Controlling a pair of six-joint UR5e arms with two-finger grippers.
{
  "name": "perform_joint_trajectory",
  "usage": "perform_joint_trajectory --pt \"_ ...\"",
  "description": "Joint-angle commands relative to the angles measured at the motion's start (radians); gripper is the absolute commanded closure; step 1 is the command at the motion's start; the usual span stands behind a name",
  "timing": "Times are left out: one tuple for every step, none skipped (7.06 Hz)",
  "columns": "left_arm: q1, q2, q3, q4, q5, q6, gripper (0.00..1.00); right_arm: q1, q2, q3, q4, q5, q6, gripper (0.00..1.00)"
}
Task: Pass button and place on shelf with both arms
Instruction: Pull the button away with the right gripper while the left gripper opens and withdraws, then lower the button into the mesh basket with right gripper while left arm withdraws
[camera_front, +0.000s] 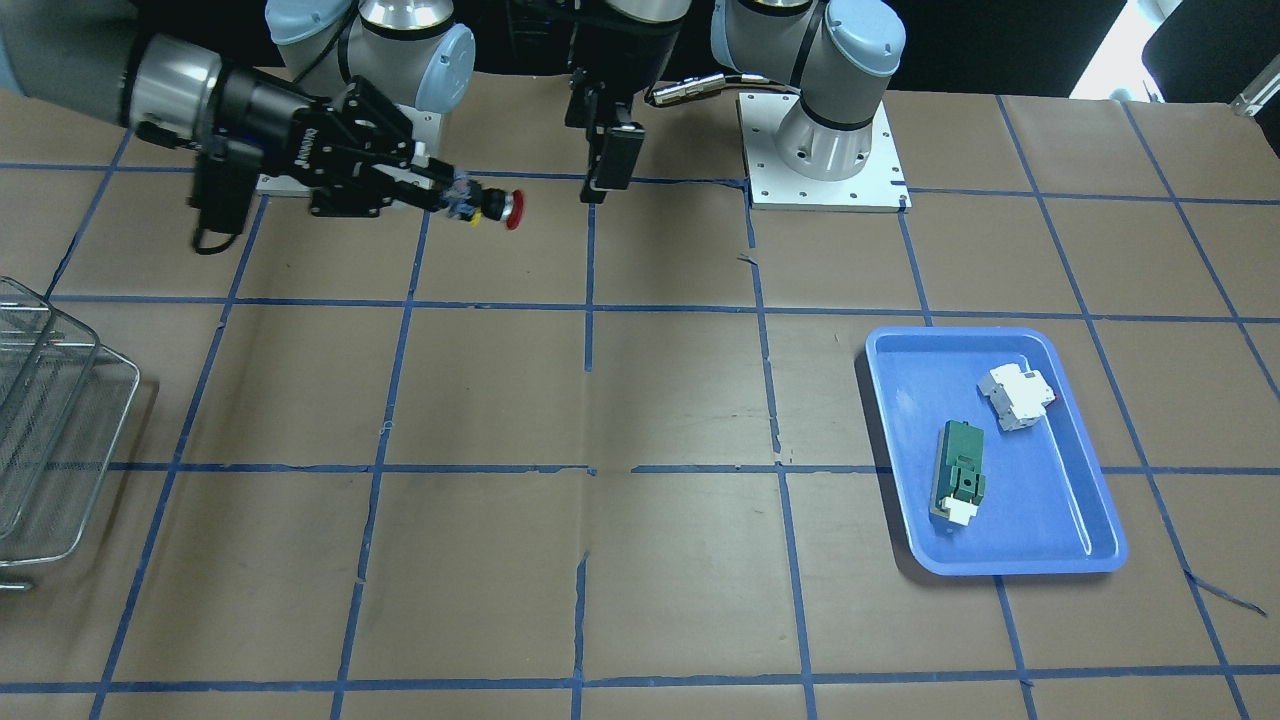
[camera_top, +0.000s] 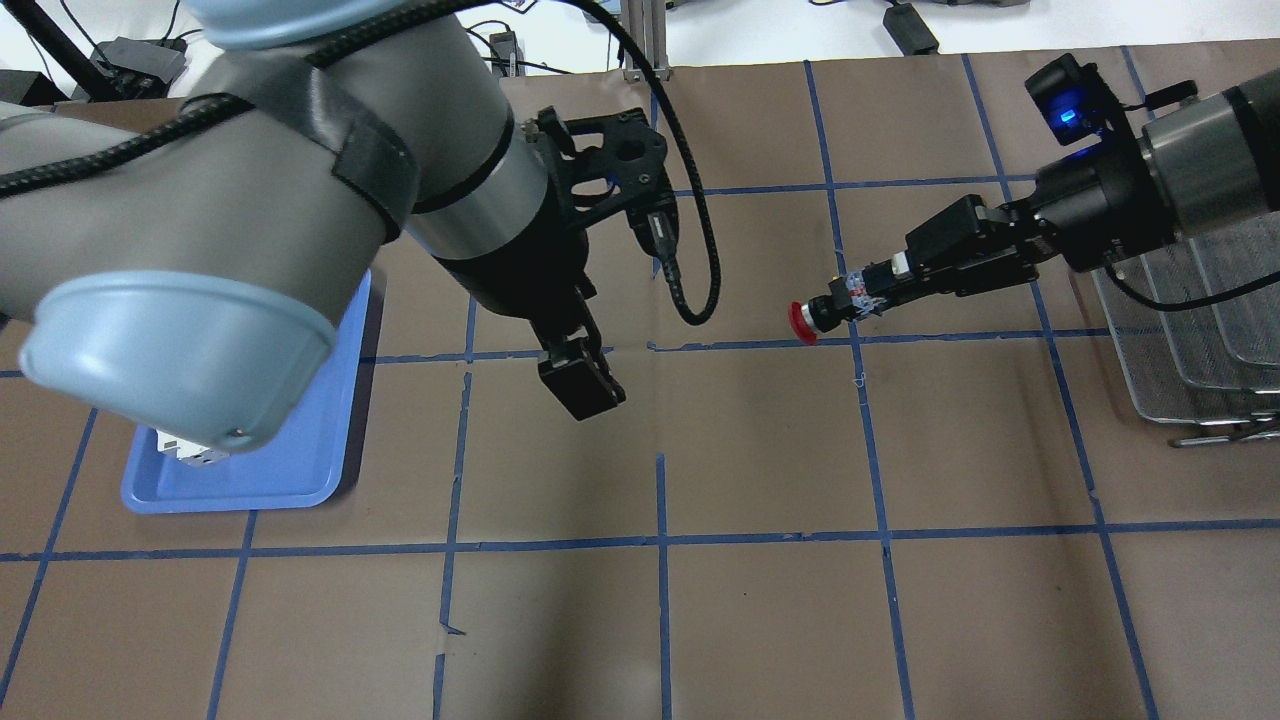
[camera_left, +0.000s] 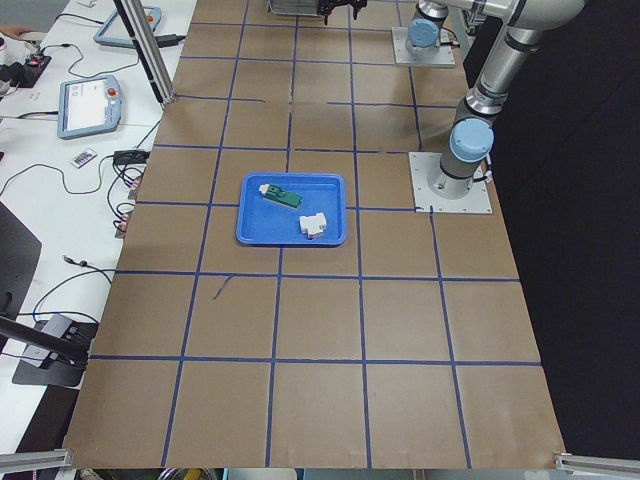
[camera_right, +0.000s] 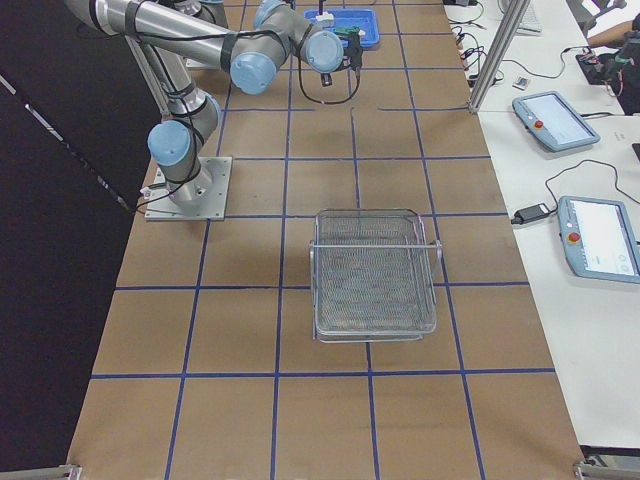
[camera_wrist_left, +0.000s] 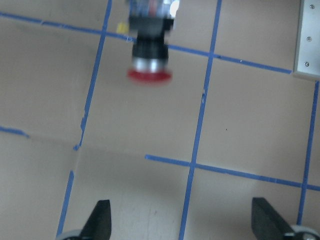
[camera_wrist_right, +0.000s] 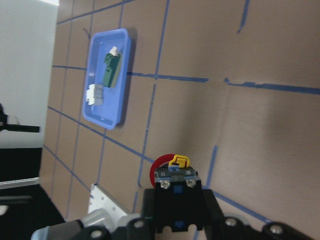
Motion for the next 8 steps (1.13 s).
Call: perform_joint_trajectory --pt "0.112 0.016 0.005 -0.045 0.004 -0.165 0.00 -0.065 -0.004 -0.021 -0.261 -0.267 0.067 0.80" --pt "0.114 0.020 0.004 -0.079 0.031 -0.253 0.00 -0.065 -0.002 -0.032 -0.349 -0.388 0.089 0.80" --pt "0.118 0.049 0.010 -0.135 0.147 -0.309 0.00 -0.065 0.010 -0.085 -0.403 -0.527 0.083 0.80" --pt "0.129 0.068 0.013 -0.145 0.233 -0.374 0.00 -0.065 0.068 -0.160 -0.405 -0.672 0.074 0.81" --pt "0.175 0.071 0.027 -0.139 0.232 -0.484 0.00 -0.065 0.160 -0.223 -0.414 -0.760 0.066 0.82" --pt "0.246 0.060 0.053 -0.140 0.231 -0.558 0.00 -0.071 0.229 -0.262 -0.428 -0.812 0.069 0.88" --pt "0.311 0.051 0.083 -0.145 0.237 -0.588 0.00 -0.125 0.251 -0.287 -0.426 -0.855 0.066 0.93" --pt "0.360 0.041 0.103 -0.147 0.236 -0.610 0.00 -0.198 0.266 -0.291 -0.426 -0.853 0.052 0.93"
